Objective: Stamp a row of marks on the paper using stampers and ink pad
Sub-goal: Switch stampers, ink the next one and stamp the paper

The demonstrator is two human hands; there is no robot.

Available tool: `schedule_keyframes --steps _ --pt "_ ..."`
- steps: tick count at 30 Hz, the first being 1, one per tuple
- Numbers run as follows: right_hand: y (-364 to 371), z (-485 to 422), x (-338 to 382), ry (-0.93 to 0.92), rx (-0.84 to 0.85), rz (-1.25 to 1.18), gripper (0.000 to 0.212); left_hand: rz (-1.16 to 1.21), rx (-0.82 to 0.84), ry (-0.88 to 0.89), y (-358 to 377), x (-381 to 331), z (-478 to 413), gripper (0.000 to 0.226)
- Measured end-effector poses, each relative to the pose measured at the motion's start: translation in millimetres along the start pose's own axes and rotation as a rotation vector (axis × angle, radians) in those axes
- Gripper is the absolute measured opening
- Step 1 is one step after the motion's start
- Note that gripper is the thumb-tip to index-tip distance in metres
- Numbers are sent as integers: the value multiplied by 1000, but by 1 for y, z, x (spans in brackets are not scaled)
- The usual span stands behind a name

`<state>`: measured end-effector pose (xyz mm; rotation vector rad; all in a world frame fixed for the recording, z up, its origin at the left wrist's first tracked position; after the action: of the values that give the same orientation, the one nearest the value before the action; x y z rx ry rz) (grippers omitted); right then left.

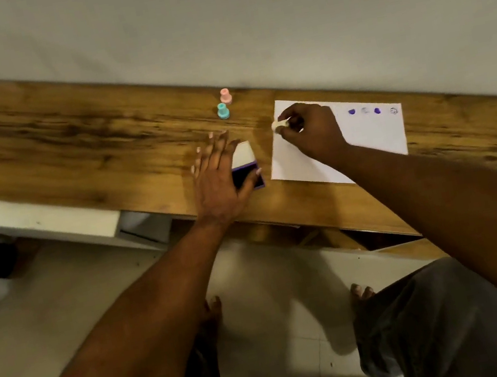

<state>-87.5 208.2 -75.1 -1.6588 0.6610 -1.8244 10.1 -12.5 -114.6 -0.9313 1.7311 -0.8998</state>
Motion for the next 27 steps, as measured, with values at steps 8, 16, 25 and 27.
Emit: schedule_keyframes --steps 8,16,25,27 --pt "83 25 71 -124 181 103 39 63 -96 -301 -23 64 31 60" --pt "113 21 101 -238 175 350 31 85 -188 -387 0 81 39 47" --pt "133 20 119 -295 227 431 28 117 -178 -450 4 83 35 52" --pt "138 21 117 -288 221 461 27 118 -154 -451 8 83 36 54"
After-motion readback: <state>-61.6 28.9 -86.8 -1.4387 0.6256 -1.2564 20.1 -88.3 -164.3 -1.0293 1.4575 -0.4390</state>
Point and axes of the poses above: each hand's wrist, its own z-axis away from the middle knuckle, its own y-axis out of the palm, x = y × z, the point moved 1 cm from there along -z, towards the middle knuckle, and after that the axes turned 11 degrees about y, right-handed, at the moved point
